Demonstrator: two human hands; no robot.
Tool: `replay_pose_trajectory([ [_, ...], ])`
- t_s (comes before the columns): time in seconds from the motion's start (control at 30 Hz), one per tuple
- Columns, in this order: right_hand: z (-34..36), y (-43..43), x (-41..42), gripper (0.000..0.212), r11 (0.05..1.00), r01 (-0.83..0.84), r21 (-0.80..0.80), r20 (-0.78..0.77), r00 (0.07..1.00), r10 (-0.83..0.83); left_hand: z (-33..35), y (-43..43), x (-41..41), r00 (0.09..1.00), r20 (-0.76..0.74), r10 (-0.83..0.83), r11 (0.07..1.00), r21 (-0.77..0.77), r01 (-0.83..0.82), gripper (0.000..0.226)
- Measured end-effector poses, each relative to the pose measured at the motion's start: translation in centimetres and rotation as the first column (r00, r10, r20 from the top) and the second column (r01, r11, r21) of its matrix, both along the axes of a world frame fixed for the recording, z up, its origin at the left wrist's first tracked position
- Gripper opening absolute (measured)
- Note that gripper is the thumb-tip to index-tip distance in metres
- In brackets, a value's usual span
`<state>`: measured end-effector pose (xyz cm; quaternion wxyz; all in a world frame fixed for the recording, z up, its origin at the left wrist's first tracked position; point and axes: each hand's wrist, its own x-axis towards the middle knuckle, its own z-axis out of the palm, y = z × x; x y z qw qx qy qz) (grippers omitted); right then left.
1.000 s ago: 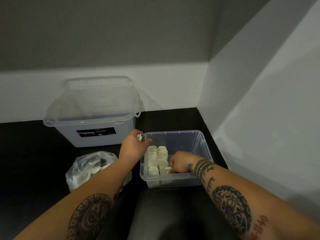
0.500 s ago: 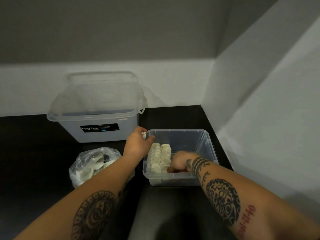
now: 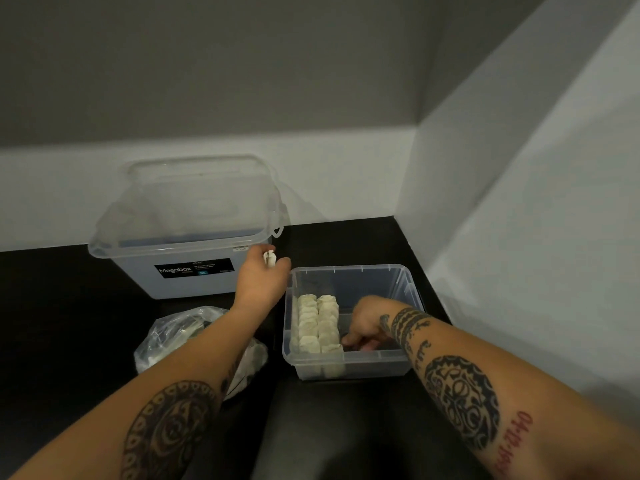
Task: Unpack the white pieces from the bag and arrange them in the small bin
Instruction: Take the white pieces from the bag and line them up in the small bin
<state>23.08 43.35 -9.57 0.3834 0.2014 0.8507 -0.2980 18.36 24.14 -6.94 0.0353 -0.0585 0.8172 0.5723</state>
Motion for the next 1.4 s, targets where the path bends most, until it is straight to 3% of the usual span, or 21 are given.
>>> replay_pose_trajectory([
  [0.1,1.9,0.5,-0.2,0.027,0.996,0.052,-0.071,-0.073,0.996,-0.057,1.1,0.5,-0.2,0.992,0.109,-0.069,0.956,0.291,0.034,0.032],
  [0.2,3.7,1.0,-0.4,0.022,0.976,0.108,-0.189,-0.258,0.953,-0.156,1.7,1.3,0.1,0.966,0.133,-0.223,0.879,0.456,0.141,0.042],
  [0.33,5.3,0.9,-0.2,0.013,0.912,0.138,-0.386,-0.561,0.750,-0.350,1.4,2.0,0.6,0.940,0.127,-0.316,0.833,0.511,0.211,0.069],
  [0.4,5.9,0.7,0.1,0.019,0.896,0.077,-0.438,-0.619,0.697,-0.363,1.1,2.3,0.7,0.942,0.112,-0.317,0.871,0.427,0.243,0.080],
  [0.5,6.0,0.3,0.5,0.026,0.876,0.006,-0.483,-0.618,0.705,-0.346,0.9,2.5,0.8,0.935,0.081,-0.344,0.902,0.303,0.306,0.090],
  [0.67,5.1,0.3,0.8,0.015,0.892,-0.015,-0.452,-0.632,0.711,-0.308,0.7,2.4,1.1,0.923,0.049,-0.382,0.914,0.166,0.370,0.093],
  [0.8,4.4,1.0,1.0,0.009,0.887,-0.007,-0.461,-0.608,0.731,-0.310,0.4,1.9,1.4,0.925,0.034,-0.379,0.921,0.111,0.374,0.072],
  [0.93,3.4,1.4,1.6,0.008,0.897,-0.003,-0.442,-0.548,0.792,-0.268,-0.1,1.1,1.3,0.967,0.020,-0.255,0.965,0.074,0.253,0.052],
  [1.1,1.9,1.3,2.6,0.016,0.968,-0.136,-0.210,-0.452,0.892,0.027,-0.8,0.4,1.1,0.983,-0.115,-0.141,0.975,-0.190,0.117,0.037],
  [1.23,0.8,0.1,2.7,0.016,0.961,-0.277,-0.024,-0.318,0.913,0.255,-1.5,0.2,1.3,0.982,-0.076,-0.173,0.908,-0.398,0.129,0.051],
  [1.4,-0.7,-1.2,2.2,0.015,0.920,-0.371,0.124,-0.218,0.895,0.390,-2.5,0.2,1.7,0.988,-0.014,-0.152,0.916,-0.378,0.135,0.048],
])
